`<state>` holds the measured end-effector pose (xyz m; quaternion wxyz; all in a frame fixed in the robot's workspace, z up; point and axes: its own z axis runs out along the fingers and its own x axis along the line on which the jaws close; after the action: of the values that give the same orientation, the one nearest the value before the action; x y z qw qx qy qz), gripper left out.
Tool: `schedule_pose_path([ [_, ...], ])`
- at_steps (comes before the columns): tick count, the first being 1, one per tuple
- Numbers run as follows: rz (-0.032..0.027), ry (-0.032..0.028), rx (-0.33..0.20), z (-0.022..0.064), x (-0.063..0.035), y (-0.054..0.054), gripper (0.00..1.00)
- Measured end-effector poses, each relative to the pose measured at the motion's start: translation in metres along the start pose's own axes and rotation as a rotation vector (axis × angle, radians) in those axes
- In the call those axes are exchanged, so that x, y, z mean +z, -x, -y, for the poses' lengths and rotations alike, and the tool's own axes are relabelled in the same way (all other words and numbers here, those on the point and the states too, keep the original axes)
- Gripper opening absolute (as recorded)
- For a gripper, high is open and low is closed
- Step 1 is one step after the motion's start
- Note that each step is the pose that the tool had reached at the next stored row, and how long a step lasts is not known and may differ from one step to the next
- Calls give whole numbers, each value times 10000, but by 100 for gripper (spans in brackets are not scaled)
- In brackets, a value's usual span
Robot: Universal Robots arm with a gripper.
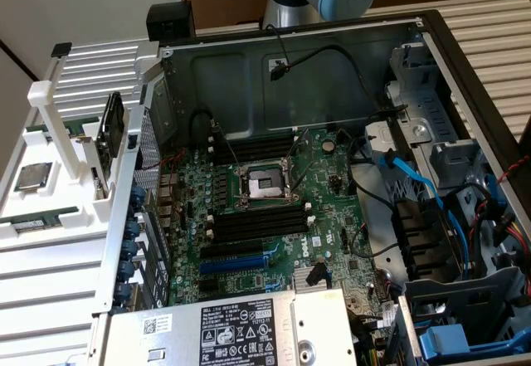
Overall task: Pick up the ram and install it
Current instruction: 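Pick up the ram and move it above insertion slot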
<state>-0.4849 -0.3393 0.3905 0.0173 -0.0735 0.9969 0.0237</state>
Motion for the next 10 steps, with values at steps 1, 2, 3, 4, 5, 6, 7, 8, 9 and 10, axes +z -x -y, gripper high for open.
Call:
schedule_pose_path([
  [1, -17, 14, -375, 0, 0, 0, 99],
  [2, -24, 21, -545, 0, 0, 0, 99],
  [3, -33, 28, -741, 0, 0, 0, 99],
  [4, -49, 42, -1100, 0, 0, 0, 99],
  [5, -66, 56, -1465, 0, 0, 0, 99],
  [6, -81, 70, -1823, 0, 0, 0, 99],
  [7, -97, 83, -2187, 0, 0, 0, 99],
  [8, -114, 98, -2557, 0, 0, 0, 99],
  [9, -122, 104, -2738, 0, 0, 0, 99],
  [10, -131, 111, -2922, 0, 0, 0, 99],
])
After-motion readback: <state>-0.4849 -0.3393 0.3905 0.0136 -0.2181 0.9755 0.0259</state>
